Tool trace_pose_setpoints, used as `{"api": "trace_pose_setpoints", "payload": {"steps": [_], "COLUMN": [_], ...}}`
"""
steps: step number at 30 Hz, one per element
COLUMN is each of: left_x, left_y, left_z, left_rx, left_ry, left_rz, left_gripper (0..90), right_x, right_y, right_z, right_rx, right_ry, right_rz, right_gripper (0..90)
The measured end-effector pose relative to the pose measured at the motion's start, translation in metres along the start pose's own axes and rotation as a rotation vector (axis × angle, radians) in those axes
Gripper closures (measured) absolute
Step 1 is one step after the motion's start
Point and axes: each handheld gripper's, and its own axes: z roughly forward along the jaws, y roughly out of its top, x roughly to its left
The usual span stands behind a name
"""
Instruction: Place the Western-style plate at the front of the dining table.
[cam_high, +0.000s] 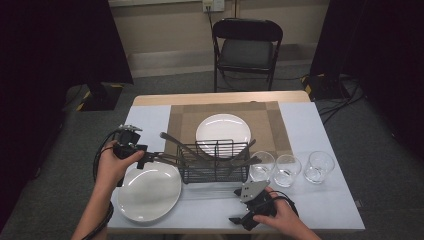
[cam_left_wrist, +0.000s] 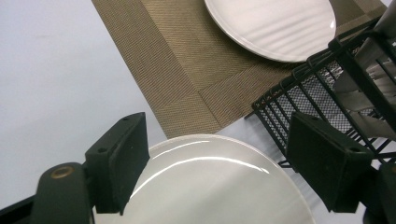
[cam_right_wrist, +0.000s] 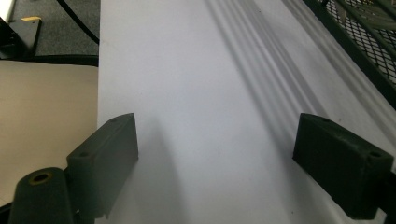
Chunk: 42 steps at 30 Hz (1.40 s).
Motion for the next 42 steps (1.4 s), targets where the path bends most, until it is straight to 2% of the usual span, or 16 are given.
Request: {"api": "trace_pose_setpoints", "payload": {"steps": [27, 32, 42], "left_x": [0.004, 0.004, 0.003], "left_y": [0.006, 0.007, 0.010], "left_z": [-0.012, -0.014, -0.021], "left_rx": [-0.012, -0.010, -0.017], "left_ry": [0.006, -0.001, 0.009], "left_rz": [-0.013, -0.009, -0.001], "left_gripper": [20.7, 20.7, 20.3], "right_x": [0.000, 0.000, 0.000], "right_y": [0.000, 0.000, 0.000], "right_z": [0.000, 0.000, 0.000], "right_rx": [-0.001, -0.001, -0.001], "right_ry": [0.000, -0.001, -0.002], "right_rz": [0.000, -0.001, 0.001], "right_gripper": [13.0, 13.0, 13.0]}}
